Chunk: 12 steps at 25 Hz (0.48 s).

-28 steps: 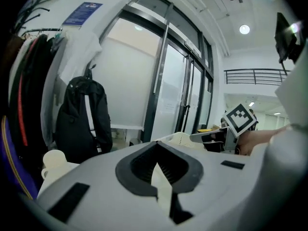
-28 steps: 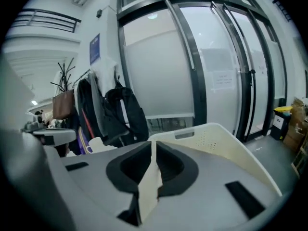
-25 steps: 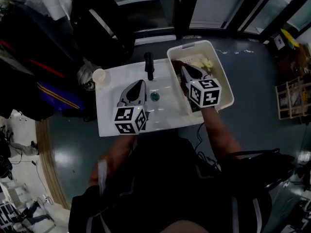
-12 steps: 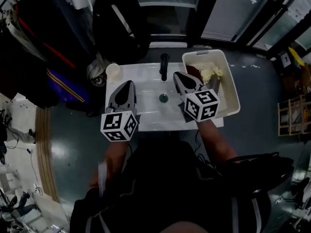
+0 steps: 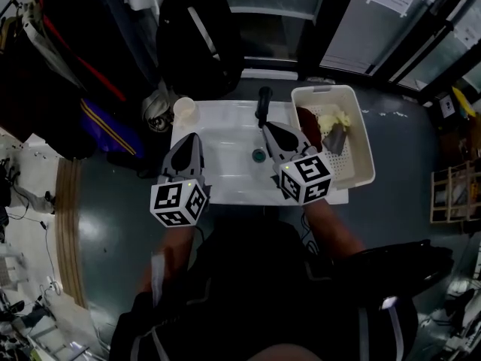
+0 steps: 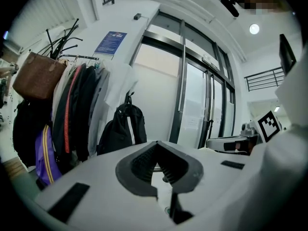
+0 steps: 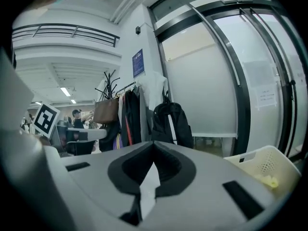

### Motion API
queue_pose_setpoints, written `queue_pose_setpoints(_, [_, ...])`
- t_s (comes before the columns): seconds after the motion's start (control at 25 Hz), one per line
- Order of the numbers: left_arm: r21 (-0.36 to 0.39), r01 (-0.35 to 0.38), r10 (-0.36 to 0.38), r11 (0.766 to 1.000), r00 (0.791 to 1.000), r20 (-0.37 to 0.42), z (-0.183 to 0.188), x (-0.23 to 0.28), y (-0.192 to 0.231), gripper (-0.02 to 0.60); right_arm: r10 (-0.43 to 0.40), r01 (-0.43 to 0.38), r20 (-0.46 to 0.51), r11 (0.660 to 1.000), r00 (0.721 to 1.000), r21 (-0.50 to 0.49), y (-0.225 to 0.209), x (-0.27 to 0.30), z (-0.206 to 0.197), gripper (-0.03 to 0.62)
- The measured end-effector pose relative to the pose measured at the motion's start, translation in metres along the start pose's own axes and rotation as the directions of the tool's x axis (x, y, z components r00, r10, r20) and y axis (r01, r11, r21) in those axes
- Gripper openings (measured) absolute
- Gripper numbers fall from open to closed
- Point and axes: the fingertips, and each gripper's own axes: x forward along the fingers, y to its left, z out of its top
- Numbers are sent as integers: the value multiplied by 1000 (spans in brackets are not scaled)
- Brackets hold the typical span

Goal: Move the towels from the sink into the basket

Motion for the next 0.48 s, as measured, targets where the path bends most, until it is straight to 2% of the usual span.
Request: queue_pose_setpoints(0.48, [0,6,-6,1000,1000,-11,-6,-6,-10,3,-14,14,31,1000,999,1,-6,-7,10,6])
